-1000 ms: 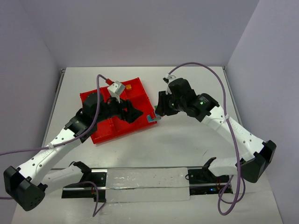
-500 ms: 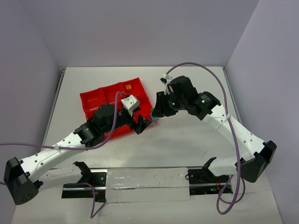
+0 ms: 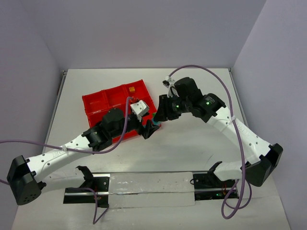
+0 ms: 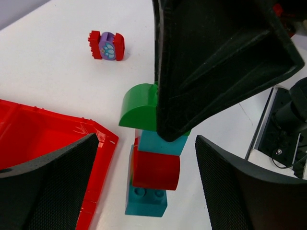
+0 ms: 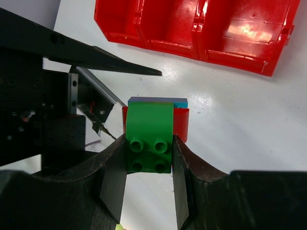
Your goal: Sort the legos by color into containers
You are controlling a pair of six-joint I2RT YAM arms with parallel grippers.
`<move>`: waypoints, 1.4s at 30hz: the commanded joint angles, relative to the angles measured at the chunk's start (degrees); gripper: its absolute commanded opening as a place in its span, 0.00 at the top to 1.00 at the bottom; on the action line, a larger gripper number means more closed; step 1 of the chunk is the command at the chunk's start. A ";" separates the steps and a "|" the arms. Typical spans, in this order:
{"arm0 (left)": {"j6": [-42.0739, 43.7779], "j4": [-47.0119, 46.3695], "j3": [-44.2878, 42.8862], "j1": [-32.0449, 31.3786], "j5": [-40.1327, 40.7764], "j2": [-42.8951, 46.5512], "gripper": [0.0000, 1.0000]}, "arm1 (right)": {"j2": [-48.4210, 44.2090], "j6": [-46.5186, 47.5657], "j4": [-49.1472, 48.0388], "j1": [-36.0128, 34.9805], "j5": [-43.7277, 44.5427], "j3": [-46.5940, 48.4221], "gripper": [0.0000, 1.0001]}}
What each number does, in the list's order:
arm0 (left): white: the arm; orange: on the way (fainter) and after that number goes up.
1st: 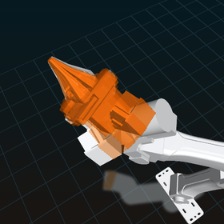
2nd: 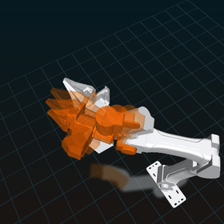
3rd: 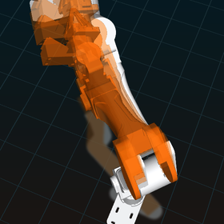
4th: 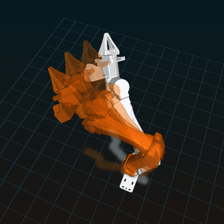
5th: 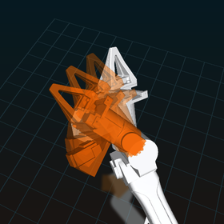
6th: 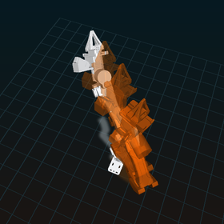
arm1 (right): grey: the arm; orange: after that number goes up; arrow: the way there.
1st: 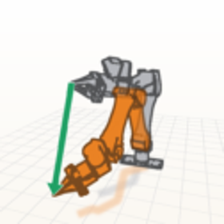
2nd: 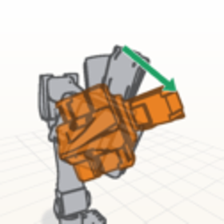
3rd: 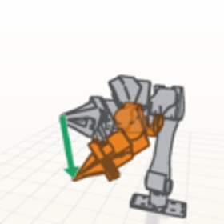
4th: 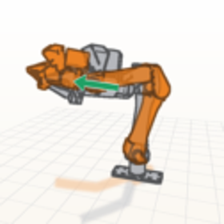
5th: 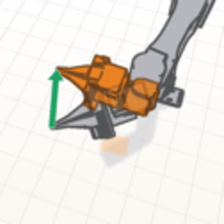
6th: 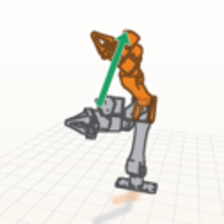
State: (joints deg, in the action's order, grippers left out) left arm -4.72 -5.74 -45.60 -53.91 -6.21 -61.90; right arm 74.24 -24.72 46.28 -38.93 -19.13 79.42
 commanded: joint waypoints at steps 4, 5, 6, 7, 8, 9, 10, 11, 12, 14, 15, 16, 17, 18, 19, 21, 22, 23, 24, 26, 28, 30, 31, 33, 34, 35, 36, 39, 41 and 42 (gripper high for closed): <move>0.11 -3.84 -0.05 -1.51 0.36 -0.15 0.20 | -0.02 -0.81 -2.86 0.96 -1.92 2.28 1.00; -0.02 -4.03 0.18 -1.56 0.59 0.15 0.22 | 0.02 -0.85 -2.86 1.06 -1.97 2.23 1.00; -0.04 -4.12 0.26 -1.64 0.69 0.39 0.23 | 0.03 -0.86 -2.86 1.15 -1.97 2.23 1.00; -0.11 -4.22 0.36 -1.64 0.86 0.56 0.25 | 0.03 -0.95 -2.88 1.22 -1.98 2.23 1.00; -0.11 -4.46 0.48 -1.64 0.98 0.68 0.28 | 0.03 -1.01 -3.00 1.22 -2.10 2.23 1.00; -0.11 -4.66 0.52 -1.64 1.02 0.67 0.31 | 0.08 -1.08 -2.98 1.22 -2.14 2.23 1.00; -0.11 -4.72 0.52 -1.64 1.02 0.69 0.32 | 0.11 -1.12 -2.95 1.22 -2.20 2.23 1.00; -0.28 -5.00 0.57 -1.64 1.02 0.72 0.35 | 0.11 -1.12 -3.12 1.22 -2.34 2.18 1.00; -0.46 -5.39 0.69 -1.64 1.07 0.68 0.41 | 0.07 -1.16 -3.21 1.22 -2.41 2.06 1.00; -0.90 -5.92 0.87 -1.67 1.14 0.64 0.51 | 0.03 -1.20 -3.30 1.22 -2.41 1.85 1.00; -1.02 -6.24 0.93 -1.70 1.28 0.69 0.58 | 0.00 -1.20 -3.28 1.22 -2.41 1.74 1.00; -1.29 -6.67 1.04 -1.64 1.51 0.81 0.68 | -0.08 -1.20 -3.22 1.22 -2.39 1.58 1.00; -1.41 -6.73 1.04 -1.64 1.69 0.81 0.77 | -0.14 -1.20 -3.22 1.22 -2.33 1.47 1.00; -1.43 -6.74 0.97 -1.64 1.72 0.81 0.85 | -0.22 -1.20 -3.22 1.22 -2.18 1.44 1.00; -1.27 -6.27 0.73 -1.67 1.66 0.75 0.91 | -0.49 -1.20 -3.15 1.32 -1.79 1.41 1.00; -0.95 -5.29 0.44 -1.73 1.55 0.64 1.00 | -1.03 -1.25 -3.13 1.71 -1.14 1.26 1.00; -0.94 -5.13 0.65 -1.69 1.55 0.64 1.00 | -1.22 -1.29 -3.25 2.02 -1.09 1.15 1.00; -1.01 -5.16 0.97 -1.64 1.57 0.74 1.00 | -1.44 -1.33 -3.28 2.32 -0.96 1.05 1.00; -1.08 -5.44 1.32 -1.64 1.64 1.08 1.00 | -1.65 -1.47 -3.21 2.72 -0.53 0.91 1.00; -1.29 -5.88 2.14 -1.66 1.89 1.63 1.00 | -1.92 -1.66 -3.13 2.93 0.99 0.76 1.00; -1.19 -5.77 2.45 -1.73 2.17 2.09 1.00 | -2.52 -2.21 -3.04 3.27 3.61 0.76 1.00; -0.79 -4.66 2.35 -1.71 2.92 2.27 1.00 | -3.26 -2.46 -3.00 3.68 6.18 1.01 1.00; -0.69 -3.55 2.30 -1.66 3.55 2.48 1.00 | -3.85 -2.56 -2.85 4.47 8.08 1.43 1.00; -0.64 -2.11 2.54 -1.73 4.91 3.02 1.00 | -4.47 -2.69 -2.47 5.50 10.77 1.97 1.00; -0.99 -1.21 2.56 -1.70 6.71 3.69 1.00 | -4.71 -2.50 -2.18 5.92 12.13 2.19 1.00; -1.64 -0.05 2.61 -1.65 9.47 4.65 1.00 | -4.86 -2.30 -1.73 6.32 13.69 2.44 1.00; -2.26 0.67 2.63 -1.57 11.56 5.53 1.00 | -4.83 -2.12 -1.57 6.68 14.63 2.43 1.00; -5.23 2.95 1.98 -0.41 17.79 9.31 1.00 | -2.96 -0.97 -1.84 7.38 18.00 2.26 1.00; -6.72 4.07 1.14 0.64 19.76 11.00 1.00 | -1.12 -0.60 -2.46 7.38 18.39 2.32 1.00; -7.60 4.59 0.54 1.87 20.71 11.94 1.00 | -0.15 -0.44 -2.80 7.30 18.35 2.90 1.00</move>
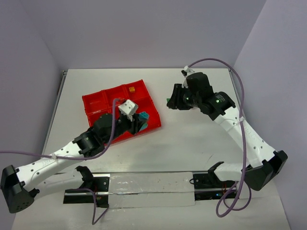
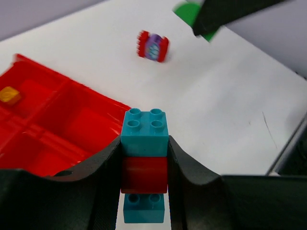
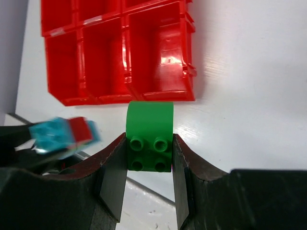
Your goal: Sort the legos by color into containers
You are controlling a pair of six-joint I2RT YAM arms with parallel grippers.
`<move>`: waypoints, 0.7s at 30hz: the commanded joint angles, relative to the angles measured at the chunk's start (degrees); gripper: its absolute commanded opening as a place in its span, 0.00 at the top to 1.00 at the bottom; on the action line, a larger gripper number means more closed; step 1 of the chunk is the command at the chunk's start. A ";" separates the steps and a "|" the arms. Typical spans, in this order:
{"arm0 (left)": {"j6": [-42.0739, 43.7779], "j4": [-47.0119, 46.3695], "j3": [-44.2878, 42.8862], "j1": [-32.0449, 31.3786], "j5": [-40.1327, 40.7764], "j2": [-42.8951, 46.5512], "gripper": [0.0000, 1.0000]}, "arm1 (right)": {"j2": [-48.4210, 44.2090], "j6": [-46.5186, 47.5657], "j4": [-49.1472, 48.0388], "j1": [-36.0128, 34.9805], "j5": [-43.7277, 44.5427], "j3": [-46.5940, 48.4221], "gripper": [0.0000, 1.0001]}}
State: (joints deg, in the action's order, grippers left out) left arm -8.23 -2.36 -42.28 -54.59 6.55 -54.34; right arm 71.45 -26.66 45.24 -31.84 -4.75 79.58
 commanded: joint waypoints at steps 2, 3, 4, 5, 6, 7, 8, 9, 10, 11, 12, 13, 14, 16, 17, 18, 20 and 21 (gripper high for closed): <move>-6.52 5.07 -6.23 5.01 10.34 4.91 1.00 | 5.39 1.96 -2.36 -0.25 3.80 4.11 1.00; -7.96 7.94 -8.63 6.12 12.28 4.68 1.00 | 6.41 2.28 -2.55 -0.57 3.98 4.94 1.00; -9.50 11.05 -11.27 7.14 13.95 3.96 1.00 | 7.80 2.67 -2.65 -1.12 4.29 6.03 0.99; -10.95 14.02 -13.79 8.07 15.28 2.85 1.00 | 9.60 3.06 -2.58 -1.88 4.85 7.19 0.99; -11.94 16.10 -15.55 8.83 15.90 1.36 1.00 | 12.02 3.29 -2.09 -2.87 6.06 8.18 0.98; -13.02 18.64 -17.58 9.64 16.69 1.23 1.00 | 12.23 3.65 -2.05 -2.96 6.11 9.25 0.98; -14.41 21.01 -19.78 10.62 17.35 -0.90 1.00 | 15.46 4.16 -1.45 -4.32 6.79 10.57 0.98; -16.47 24.88 -23.32 12.67 17.11 -2.96 1.00 | 18.76 4.58 -0.79 -5.72 7.37 12.87 0.98; -17.50 26.54 -24.80 13.62 16.86 -4.00 1.00 | 20.48 5.23 -0.37 -6.26 7.63 14.15 0.98; -19.09 28.59 -26.97 15.20 16.09 -5.51 1.00 | 23.08 5.50 -0.06 -7.12 8.46 16.23 0.98; -20.30 29.66 -28.58 16.42 15.17 -6.51 1.00 | 24.81 5.66 -0.01 -7.53 8.90 17.73 0.98; -21.37 30.36 -29.97 17.48 14.20 -7.30 1.00 | 26.20 5.80 -0.06 -7.76 9.18 18.98 0.98; -21.99 30.77 -30.65 17.67 14.02 -7.94 1.00 | 27.52 5.82 0.01 -7.95 9.30 19.20 0.98; -23.02 32.04 -32.13 19.12 12.10 -9.50 1.00 | 30.12 5.90 -0.33 -8.19 8.78 20.39 0.98; -23.28 32.45 -32.62 20.40 11.26 -10.08 1.00 | 30.83 6.05 -0.84 -8.38 8.50 20.09 0.98; -23.25 32.65 -32.83 21.15 9.37 -10.87 1.00 | 31.29 6.09 -1.22 -8.63 8.44 19.93 0.97; -22.75 32.29 -33.16 22.60 6.93 -11.95 1.00 | 32.90 6.42 -1.51 -9.55 8.55 20.07 0.96; -22.42 32.01 -33.28 23.24 5.99 -12.49 1.00 | 33.70 6.53 -1.57 -9.96 8.70 20.18 0.94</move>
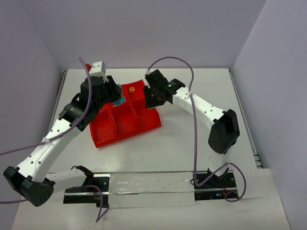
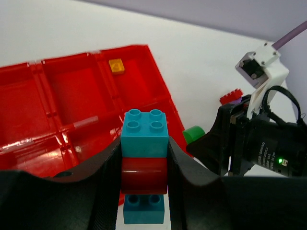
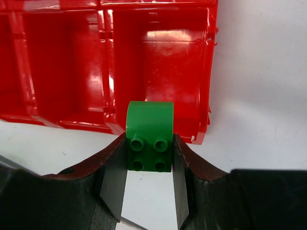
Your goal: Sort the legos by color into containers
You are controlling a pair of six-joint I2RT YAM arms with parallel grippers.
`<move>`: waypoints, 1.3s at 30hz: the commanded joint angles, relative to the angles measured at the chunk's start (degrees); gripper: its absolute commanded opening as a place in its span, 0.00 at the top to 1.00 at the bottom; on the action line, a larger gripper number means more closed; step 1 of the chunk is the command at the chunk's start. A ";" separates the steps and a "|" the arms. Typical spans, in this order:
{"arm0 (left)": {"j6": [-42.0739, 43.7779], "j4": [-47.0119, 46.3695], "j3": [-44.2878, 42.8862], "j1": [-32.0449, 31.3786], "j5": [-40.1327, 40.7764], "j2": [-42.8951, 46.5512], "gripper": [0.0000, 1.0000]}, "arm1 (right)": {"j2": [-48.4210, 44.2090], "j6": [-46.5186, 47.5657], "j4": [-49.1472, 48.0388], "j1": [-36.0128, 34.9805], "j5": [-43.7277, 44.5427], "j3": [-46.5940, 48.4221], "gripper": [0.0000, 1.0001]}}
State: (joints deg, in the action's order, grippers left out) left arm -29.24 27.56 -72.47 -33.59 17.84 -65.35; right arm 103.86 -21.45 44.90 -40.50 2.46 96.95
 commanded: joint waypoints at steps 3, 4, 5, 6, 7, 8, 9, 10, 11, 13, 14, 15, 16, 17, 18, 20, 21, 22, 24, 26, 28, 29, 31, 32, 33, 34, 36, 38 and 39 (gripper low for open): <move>-1.52 2.93 -4.35 3.66 -7.20 -3.16 1.00 | 3.01 1.33 -1.48 -1.86 1.36 3.15 0.90; -1.63 3.06 -4.86 4.37 -7.41 -3.96 1.00 | 4.04 1.33 -1.59 -2.06 1.33 3.51 0.89; -1.68 2.45 -5.09 4.76 -7.74 -4.14 1.00 | 4.72 1.33 -1.64 -2.11 1.61 3.79 0.88; -1.97 1.78 -5.00 4.98 -7.95 -4.24 1.00 | 5.27 1.26 -1.66 -2.19 1.87 4.13 0.87; -2.05 1.10 -4.97 5.22 -7.99 -4.20 1.00 | 5.39 1.24 -1.66 -2.21 1.93 4.47 0.87; -2.50 0.27 -4.90 5.61 -8.19 -4.17 1.00 | 6.29 1.11 -1.46 -2.21 2.12 5.07 0.86; -2.98 0.12 -4.92 5.89 -7.97 -4.33 1.00 | 7.22 0.98 -1.27 -2.21 2.23 5.50 0.85; -3.44 0.27 -5.00 6.12 -7.62 -4.56 1.00 | 8.00 0.86 -1.09 -2.21 2.28 5.82 0.84; -4.04 0.69 -5.24 6.42 -7.44 -4.86 1.00 | 8.55 0.68 -0.79 -2.21 2.28 6.06 0.84; -4.53 1.39 -5.67 6.73 -7.17 -5.28 1.00 | 9.10 0.57 -0.52 -2.34 2.11 6.32 0.82; -4.70 1.74 -5.63 6.80 -7.13 -5.57 1.00 | 9.26 0.60 -0.49 -2.39 2.13 6.28 0.81; -4.80 1.89 -5.48 6.88 -7.20 -5.84 1.00 | 9.27 0.55 -0.44 -2.40 2.19 6.14 0.79; -4.95 1.97 -5.38 6.96 -7.19 -5.84 1.00 | 9.35 0.62 -0.51 -2.48 2.20 6.14 0.78; -5.05 1.93 -5.10 6.96 -7.11 -5.84 1.00 | 9.35 0.63 -0.42 -2.48 2.29 6.13 0.75; -5.22 1.53 -4.60 6.96 -7.11 -5.75 1.00 | 9.44 0.72 -0.34 -2.56 2.38 6.06 0.67; -5.38 1.26 -4.08 6.97 -6.81 -5.67 1.00 | 9.62 0.89 -0.34 -2.48 2.63 6.23 0.55; -5.30 1.18 -4.00 7.05 -6.33 -5.67 1.00 | 9.70 0.97 -0.34 -2.48 2.63 6.32 0.51; -5.30 1.18 -3.93 7.05 -6.19 -5.80 1.00 | 9.96 1.04 -0.27 -2.48 2.57 6.65 0.46; -5.27 1.29 -4.14 7.22 -6.17 -6.07 1.00 | 10.28 1.21 0.41 -2.48 2.60 7.67 0.40; -5.05 1.76 -4.86 7.43 -6.60 -6.83 1.00 | 10.65 1.27 1.02 -2.48 2.91 8.95 0.35; -4.80 2.39 -5.59 7.57 -7.10 -7.34 1.00 | 10.78 1.39 1.69 -2.48 3.43 10.23 0.32; -4.59 2.86 -6.36 7.61 -7.56 -7.73 1.00 | 10.84 1.59 2.11 -2.48 3.75 10.77 0.31; -4.16 3.55 -7.86 7.66 -9.56 -8.51 1.00 | 10.35 2.00 3.17 -2.48 4.33 12.23 0.31; -3.88 3.70 -8.43 7.70 -10.15 -8.74 1.00 | 9.29 2.16 3.54 -2.42 4.50 12.47 0.32; -3.57 3.64 -8.56 7.83 -10.84 -8.74 1.00 | 8.04 2.28 3.61 -2.23 4.32 12.47 0.32; -3.41 3.46 -8.38 8.11 -11.76 -8.88 1.00 | 6.62 2.11 3.43 -1.85 3.71 11.78 0.33; -3.15 3.19 -8.13 9.04 -14.39 -9.33 1.00 | 3.57 1.88 2.51 -0.81 1.67 10.80 0.33; -2.37 2.87 -8.21 10.74 -20.70 -10.66 1.00 | -1.68 2.58 -1.18 0.75 -4.05 5.28 0.33; -2.46 2.27 -8.36 11.19 -25.71 -11.71 1.00 | -3.88 3.37 -4.66 1.44 -6.58 3.25 0.32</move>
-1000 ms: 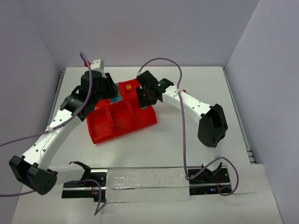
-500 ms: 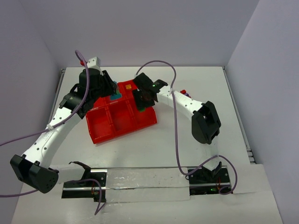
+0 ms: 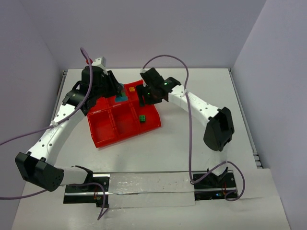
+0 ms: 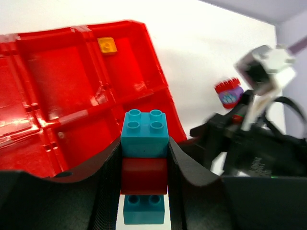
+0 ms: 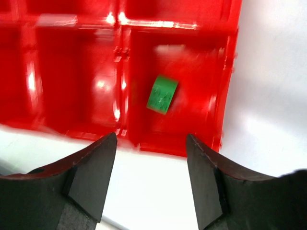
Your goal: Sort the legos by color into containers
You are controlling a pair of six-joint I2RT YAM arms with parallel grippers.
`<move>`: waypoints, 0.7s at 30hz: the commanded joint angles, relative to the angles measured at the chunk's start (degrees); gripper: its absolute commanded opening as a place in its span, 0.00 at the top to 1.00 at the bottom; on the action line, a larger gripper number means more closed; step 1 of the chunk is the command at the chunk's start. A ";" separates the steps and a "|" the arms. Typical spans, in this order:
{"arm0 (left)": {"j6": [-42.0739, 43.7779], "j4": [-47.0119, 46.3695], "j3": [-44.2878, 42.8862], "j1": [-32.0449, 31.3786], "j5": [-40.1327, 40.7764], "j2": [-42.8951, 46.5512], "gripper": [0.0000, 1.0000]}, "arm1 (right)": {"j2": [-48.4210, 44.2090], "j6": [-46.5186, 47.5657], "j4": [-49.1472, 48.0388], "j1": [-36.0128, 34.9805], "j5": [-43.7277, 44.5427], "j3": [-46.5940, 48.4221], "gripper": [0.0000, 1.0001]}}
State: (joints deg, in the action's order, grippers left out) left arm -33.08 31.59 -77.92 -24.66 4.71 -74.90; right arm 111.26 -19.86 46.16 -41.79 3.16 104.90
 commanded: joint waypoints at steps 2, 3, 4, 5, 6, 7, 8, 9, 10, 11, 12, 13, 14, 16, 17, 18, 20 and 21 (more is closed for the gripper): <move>0.74 -3.72 -2.76 3.47 -20.40 -3.14 1.00 | -17.61 2.46 -9.92 4.34 -15.58 -10.03 0.28; -0.29 -5.22 -2.34 3.90 -24.58 -3.33 1.00 | -19.32 2.51 -11.85 4.81 -18.04 -11.31 0.27; -1.32 -6.92 -1.88 4.43 -28.52 -3.51 1.00 | -20.94 2.54 -13.55 5.35 -20.64 -12.56 0.26; -2.40 -9.88 -1.15 5.62 -31.05 -3.60 1.00 | -22.01 2.45 -13.81 6.31 -24.15 -13.58 0.25; -3.87 -12.11 -0.44 6.44 -34.53 -3.93 1.00 | -23.21 2.18 -13.87 7.08 -26.22 -13.75 0.24; -5.68 -14.91 0.45 7.13 -38.43 -4.17 1.00 | -24.12 1.74 -14.30 7.74 -28.06 -14.14 0.23; -7.82 -18.26 1.54 7.72 -42.62 -4.34 1.00 | -24.75 1.08 -15.22 8.31 -29.78 -14.79 0.22; -9.14 -20.48 2.35 8.75 -44.93 -4.82 1.00 | -26.08 0.43 -16.12 9.19 -32.89 -15.44 0.21; -10.57 -22.80 3.07 9.12 -47.22 -5.09 1.00 | -26.14 -0.23 -17.12 9.74 -34.60 -16.08 0.21; -12.77 -25.96 4.10 9.67 -49.56 -5.36 1.00 | -27.51 -2.01 -19.04 10.56 -36.79 -17.17 0.19; -15.56 -28.40 5.41 10.14 -51.92 -5.56 1.00 | -28.11 -3.18 -21.43 11.10 -38.66 -18.04 0.18; -17.56 -30.60 6.35 10.44 -52.52 -5.67 1.00 | -28.27 -4.48 -23.38 11.60 -40.75 -18.70 0.18; -19.34 -35.62 7.07 10.90 -54.08 -5.76 1.00 | -28.29 -5.87 -25.12 11.99 -43.05 -19.83 0.18; -22.37 -40.34 8.19 11.25 -55.50 -5.92 1.00 | -28.07 -8.95 -29.08 12.38 -46.59 -21.15 0.17; -23.92 -41.62 8.51 11.29 -55.73 -6.10 1.00 | -27.89 -10.72 -31.44 12.43 -48.05 -21.88 0.17; -24.35 -42.01 8.44 11.30 -55.71 -6.13 1.00 | -27.79 -11.88 -32.93 12.44 -48.74 -22.36 0.17; -25.94 -43.88 8.84 11.34 -55.76 -6.18 1.00 | -27.42 -13.79 -35.53 12.35 -49.26 -23.16 0.16; -27.51 -46.28 9.70 11.45 -55.78 -5.81 1.00 | -27.16 -14.27 -36.14 12.42 -49.22 -23.49 0.15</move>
State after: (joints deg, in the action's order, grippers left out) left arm -53.45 -1.92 -68.96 -13.69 -46.29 -81.42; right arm 83.93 -28.82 19.45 -29.69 -40.00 82.32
